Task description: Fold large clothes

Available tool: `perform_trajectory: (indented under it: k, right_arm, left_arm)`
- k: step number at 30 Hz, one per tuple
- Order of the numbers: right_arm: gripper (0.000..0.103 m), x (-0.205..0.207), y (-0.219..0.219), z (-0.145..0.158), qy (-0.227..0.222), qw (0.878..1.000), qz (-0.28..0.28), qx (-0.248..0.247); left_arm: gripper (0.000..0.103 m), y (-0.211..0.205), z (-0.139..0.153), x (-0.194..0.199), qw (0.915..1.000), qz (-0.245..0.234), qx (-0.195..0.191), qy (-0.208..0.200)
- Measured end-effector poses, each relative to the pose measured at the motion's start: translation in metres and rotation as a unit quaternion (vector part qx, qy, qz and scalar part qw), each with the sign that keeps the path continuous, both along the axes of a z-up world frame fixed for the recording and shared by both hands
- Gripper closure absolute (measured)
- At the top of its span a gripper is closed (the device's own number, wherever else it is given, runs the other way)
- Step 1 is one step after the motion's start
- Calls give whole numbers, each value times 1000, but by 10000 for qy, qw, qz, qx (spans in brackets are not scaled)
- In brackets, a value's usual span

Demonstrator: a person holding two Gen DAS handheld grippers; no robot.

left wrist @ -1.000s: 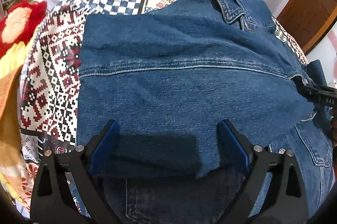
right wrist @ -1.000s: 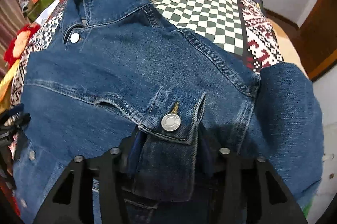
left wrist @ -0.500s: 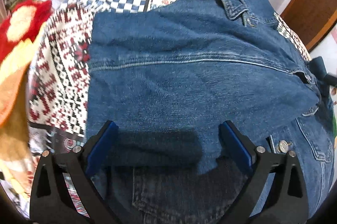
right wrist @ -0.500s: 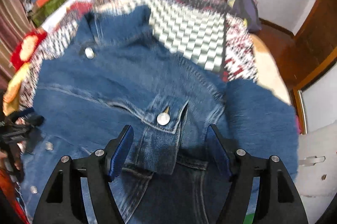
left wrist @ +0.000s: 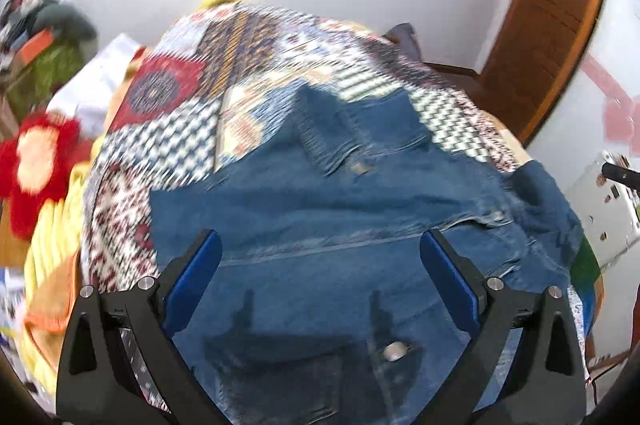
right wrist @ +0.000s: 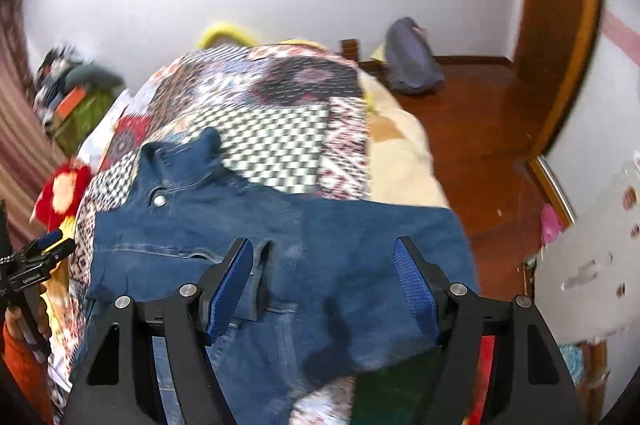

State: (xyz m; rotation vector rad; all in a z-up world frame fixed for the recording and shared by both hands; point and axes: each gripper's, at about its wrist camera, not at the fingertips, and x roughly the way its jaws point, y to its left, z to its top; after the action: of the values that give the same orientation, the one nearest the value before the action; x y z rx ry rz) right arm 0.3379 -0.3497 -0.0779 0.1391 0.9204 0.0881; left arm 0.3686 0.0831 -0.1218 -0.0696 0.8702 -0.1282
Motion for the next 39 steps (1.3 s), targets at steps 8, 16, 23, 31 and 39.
perform_trajectory:
  k: [8,16,23,31,39]
  right_arm:
    - [32,-25,-74,-60,579,9931,-867,543]
    - [32,-34,-120,-129,1171,9660,-1164,1988]
    - [32,-11,-135,-144,1201,9507,-1416,2485]
    - [45,20,-141,-166,1305,9424,-1941,2390]
    - [80,9,-127,-119,467,9679,-1733,1760]
  left_arm:
    - [3,-73,-21,23,9968,-718,51,340]
    - [3,-128,-75,44,9878,-1192,125,994]
    - [3,-145,-107,53,9842,-1166,197,1318]
    - [3,-142,-105,50,9853,-1145,172,1258]
    - [3,-128,-96,40,9880,-979,265,1161]
